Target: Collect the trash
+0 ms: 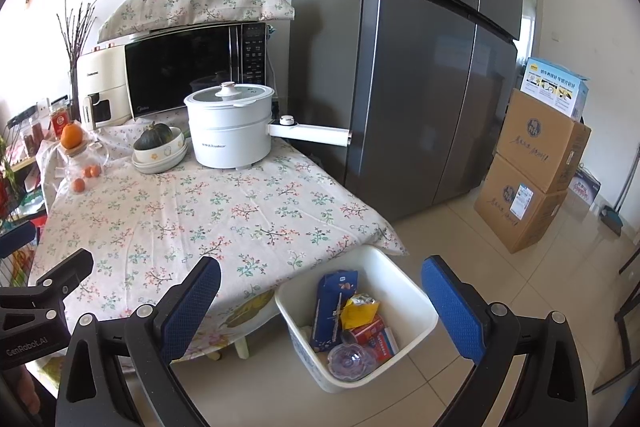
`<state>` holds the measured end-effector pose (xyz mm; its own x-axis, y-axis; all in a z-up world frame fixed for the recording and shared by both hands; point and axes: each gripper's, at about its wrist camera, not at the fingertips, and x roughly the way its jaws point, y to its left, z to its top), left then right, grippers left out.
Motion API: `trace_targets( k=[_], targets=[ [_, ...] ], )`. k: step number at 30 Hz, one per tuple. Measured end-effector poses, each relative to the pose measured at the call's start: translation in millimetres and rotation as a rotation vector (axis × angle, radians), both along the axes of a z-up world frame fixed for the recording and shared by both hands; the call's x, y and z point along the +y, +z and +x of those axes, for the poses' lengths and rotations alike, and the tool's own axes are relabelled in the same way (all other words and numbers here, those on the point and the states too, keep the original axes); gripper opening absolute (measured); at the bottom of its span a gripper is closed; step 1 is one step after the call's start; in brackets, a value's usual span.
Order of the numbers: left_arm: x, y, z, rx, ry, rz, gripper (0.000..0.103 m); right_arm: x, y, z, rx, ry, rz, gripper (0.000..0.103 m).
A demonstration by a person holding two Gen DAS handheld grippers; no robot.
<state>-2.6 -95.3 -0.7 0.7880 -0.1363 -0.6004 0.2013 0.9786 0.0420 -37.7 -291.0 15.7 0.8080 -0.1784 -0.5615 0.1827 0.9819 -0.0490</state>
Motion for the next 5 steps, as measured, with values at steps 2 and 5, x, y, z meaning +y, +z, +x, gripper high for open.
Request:
trace_targets(
  k=[2,5],
  targets=[
    [-1.3,-1.3,2.2,0.019,-0.010,-0.005,0.102,-0.2,-0.3,0.3,0.002,0.001,0.001,0.102],
    [1.4,-1.8,11.4,0.073,-0.025,-0.031,0.102,-1.2,-3.4,2.2,0.008,0.005,0.012,0.102]
  ],
)
